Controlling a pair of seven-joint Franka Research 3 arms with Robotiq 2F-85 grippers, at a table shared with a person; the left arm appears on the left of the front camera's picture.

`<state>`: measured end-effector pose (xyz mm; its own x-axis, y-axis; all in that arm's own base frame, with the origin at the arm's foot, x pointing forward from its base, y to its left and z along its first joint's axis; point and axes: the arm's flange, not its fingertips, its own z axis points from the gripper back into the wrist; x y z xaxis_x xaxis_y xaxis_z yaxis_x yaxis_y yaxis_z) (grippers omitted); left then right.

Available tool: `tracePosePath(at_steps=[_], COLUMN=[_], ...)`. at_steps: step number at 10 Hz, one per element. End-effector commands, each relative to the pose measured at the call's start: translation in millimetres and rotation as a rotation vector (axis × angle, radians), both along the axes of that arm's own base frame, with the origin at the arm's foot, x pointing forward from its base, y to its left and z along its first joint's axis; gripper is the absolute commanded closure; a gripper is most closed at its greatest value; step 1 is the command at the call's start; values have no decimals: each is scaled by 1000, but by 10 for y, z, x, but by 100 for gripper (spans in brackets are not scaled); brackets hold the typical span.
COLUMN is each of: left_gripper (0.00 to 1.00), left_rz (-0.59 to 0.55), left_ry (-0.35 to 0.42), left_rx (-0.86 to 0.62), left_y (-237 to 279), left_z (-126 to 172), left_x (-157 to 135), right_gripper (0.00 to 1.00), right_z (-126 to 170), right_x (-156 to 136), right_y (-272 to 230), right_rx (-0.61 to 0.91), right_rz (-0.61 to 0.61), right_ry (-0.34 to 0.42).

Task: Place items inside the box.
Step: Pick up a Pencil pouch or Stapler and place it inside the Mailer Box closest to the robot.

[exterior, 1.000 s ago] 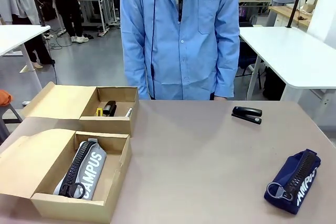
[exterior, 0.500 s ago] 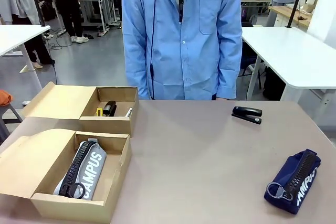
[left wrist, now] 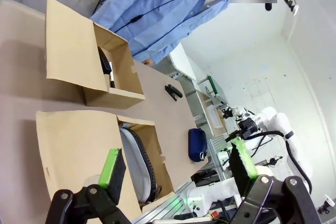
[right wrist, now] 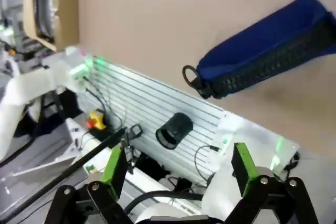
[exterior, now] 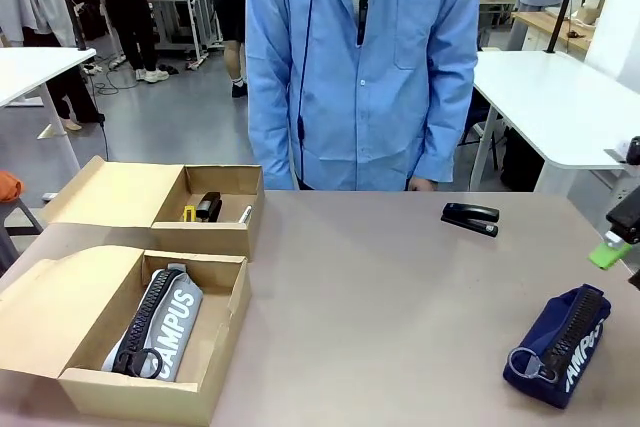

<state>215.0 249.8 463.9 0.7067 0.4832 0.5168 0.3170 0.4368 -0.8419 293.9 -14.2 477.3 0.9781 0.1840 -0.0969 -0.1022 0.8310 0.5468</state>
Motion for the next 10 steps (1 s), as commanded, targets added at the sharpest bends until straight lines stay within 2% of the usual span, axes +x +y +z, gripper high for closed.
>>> tracePosePath(at_steps=[1,2,3,4,5,6,7,8,10], left_gripper=[0,0,0,0,0,0,0,0,0], left_rz=[-2,-2,-2,-2,-2,-2,-2,-2,-2], left_ry=[-27,-27,-27,-27,-27,-27,-27,-27,-27], left_rx=[-5,-5,-5,-5,-5,-5,-5,-5,-5], left_y=[-15,-15,-15,-15,-15,-15,-15,-15,-15], left_z=[14,14,14,14,14,14,14,14,14], left_x=[3,3,3,3,3,3,3,3,3], right_gripper=[0,0,0,0,0,0,0,0,0], right_z=[-91,0,-6,31,205,473,558,550,366], right_x=[-484,0,409,727,781,772,510,77,-726], right_y=[-321,0,-35,-177,-579,-1246,-1738,-2162,-2820], right_rx=[128,0,-9,28,192,260,332,427,492], right_rz=[-75,0,-5,70,33,-257,-292,-316,-541], right_ry=[104,0,-163,-214,-152,-312,-340,-294,-336])
